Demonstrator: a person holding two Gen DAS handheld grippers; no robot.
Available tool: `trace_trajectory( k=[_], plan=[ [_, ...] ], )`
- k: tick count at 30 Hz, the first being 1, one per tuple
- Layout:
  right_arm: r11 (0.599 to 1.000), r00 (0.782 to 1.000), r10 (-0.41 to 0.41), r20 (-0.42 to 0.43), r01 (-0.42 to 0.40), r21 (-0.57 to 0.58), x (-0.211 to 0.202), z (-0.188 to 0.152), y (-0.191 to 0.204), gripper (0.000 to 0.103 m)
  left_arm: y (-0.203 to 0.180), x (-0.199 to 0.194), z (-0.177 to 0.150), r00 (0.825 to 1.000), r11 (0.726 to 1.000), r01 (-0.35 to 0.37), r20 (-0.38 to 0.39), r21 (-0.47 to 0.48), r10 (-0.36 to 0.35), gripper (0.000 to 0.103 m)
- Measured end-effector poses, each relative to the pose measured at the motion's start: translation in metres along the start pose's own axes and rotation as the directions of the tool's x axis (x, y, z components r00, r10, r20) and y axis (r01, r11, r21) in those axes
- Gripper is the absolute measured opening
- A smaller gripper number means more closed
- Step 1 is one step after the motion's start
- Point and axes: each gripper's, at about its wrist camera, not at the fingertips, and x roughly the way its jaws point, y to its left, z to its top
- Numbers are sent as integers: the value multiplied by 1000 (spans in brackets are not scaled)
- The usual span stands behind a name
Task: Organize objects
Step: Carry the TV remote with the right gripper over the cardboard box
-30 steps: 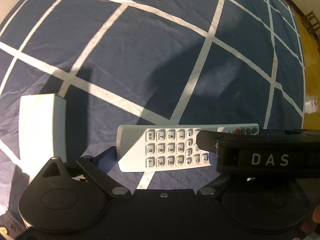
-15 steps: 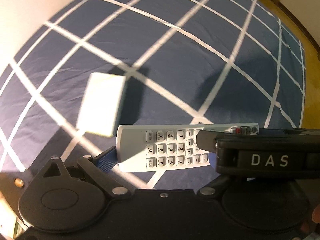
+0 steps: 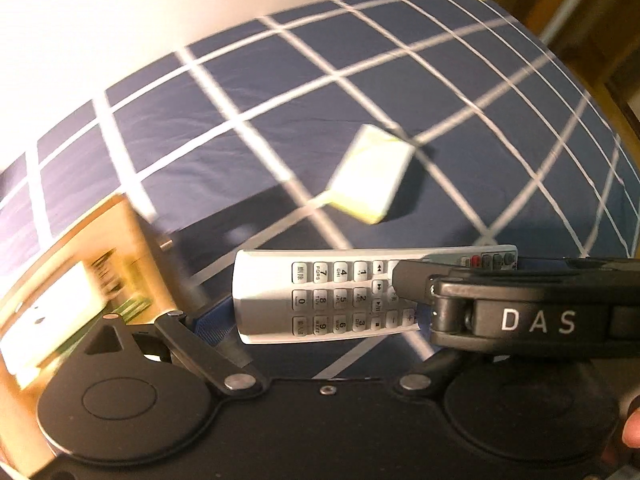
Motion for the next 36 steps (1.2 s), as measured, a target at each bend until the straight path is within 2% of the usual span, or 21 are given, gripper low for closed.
trace_trajectory(
  k=[8,12,20,25,29,36],
  plan=[
    [981,998,57,-36,-63,-184,5,-16,81,99,66,-40,-41,997,983,-59,42,-174,68,94],
    [957,994,84,-66,-98,-272,9,-29,120,99,96,-58,-66,993,960,-87,52,-268,104,94],
    [892,984,112,-139,-161,-423,20,-63,187,99,148,-81,-118,986,894,-128,43,-429,162,94],
    [856,976,118,-181,-192,-480,30,-77,214,99,171,-85,-138,983,858,-146,28,-493,184,94],
    [834,971,115,-209,-209,-511,42,-84,231,99,186,-81,-146,982,839,-154,14,-522,190,94],
    [817,966,99,-240,-216,-534,69,-82,247,99,206,-62,-145,984,822,-155,-9,-548,179,94]
  ],
)
